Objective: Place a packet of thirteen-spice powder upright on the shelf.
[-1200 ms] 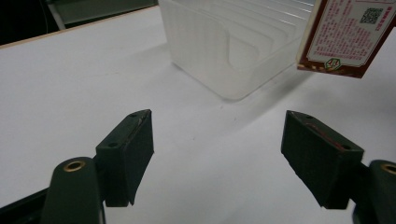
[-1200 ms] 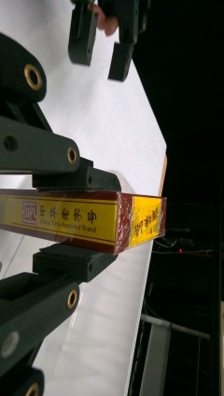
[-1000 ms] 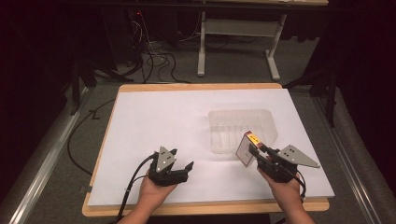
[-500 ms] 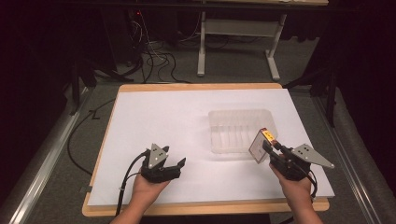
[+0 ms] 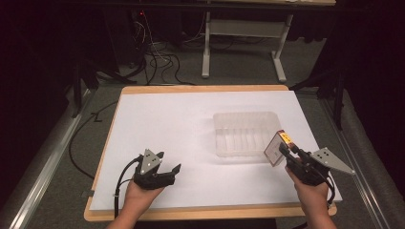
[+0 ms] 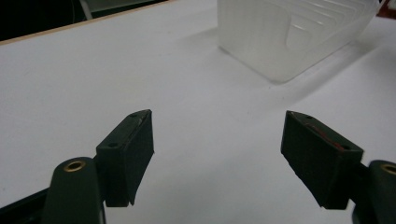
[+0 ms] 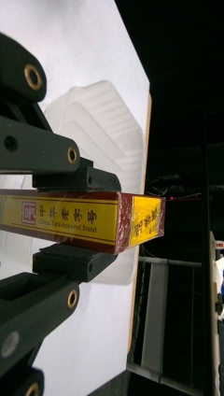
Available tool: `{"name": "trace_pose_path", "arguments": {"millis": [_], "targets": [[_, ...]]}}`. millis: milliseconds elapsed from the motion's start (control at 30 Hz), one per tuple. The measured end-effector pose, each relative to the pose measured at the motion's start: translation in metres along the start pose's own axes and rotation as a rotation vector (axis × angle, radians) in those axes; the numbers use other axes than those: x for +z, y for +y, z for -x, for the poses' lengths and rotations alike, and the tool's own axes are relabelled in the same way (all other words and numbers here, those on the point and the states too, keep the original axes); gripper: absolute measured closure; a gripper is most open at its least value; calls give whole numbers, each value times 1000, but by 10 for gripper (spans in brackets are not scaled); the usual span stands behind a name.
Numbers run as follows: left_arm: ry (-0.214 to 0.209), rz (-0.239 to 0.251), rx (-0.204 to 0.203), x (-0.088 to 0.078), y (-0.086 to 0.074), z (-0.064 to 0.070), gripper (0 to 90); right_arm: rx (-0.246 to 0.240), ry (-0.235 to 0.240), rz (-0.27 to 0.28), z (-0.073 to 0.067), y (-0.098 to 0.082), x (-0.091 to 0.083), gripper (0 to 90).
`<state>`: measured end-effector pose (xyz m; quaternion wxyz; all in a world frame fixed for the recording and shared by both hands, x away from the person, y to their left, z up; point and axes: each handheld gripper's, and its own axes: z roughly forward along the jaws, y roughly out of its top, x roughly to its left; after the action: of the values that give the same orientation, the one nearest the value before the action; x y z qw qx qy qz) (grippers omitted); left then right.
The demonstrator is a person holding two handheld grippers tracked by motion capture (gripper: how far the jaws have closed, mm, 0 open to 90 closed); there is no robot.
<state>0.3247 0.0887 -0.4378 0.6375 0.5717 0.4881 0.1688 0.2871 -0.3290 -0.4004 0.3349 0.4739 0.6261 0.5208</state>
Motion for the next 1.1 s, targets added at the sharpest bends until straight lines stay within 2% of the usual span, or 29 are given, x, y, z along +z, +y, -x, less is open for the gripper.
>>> {"name": "trace_pose_path", "arguments": {"millis": [100,167,300,433,800,1100], "targets": [[0,-8,17,-7,-2,-4,253,2,-12,9,3,2,-4,686],[10,-9,14,-10,-2,-9,252,4,-23,18,4,3,-6,687],[22,-9,-16,-9,-3,-13,252,15,-35,29,5,6,-6,687],[18,-11,-6,-9,-5,-12,250,10,-50,43,3,12,-3,687],[2,-12,-6,-9,-5,-10,249,19,-111,55,4,21,15,686],[2,-20,3,-8,-6,-10,248,15,-132,51,5,30,28,687]]}}
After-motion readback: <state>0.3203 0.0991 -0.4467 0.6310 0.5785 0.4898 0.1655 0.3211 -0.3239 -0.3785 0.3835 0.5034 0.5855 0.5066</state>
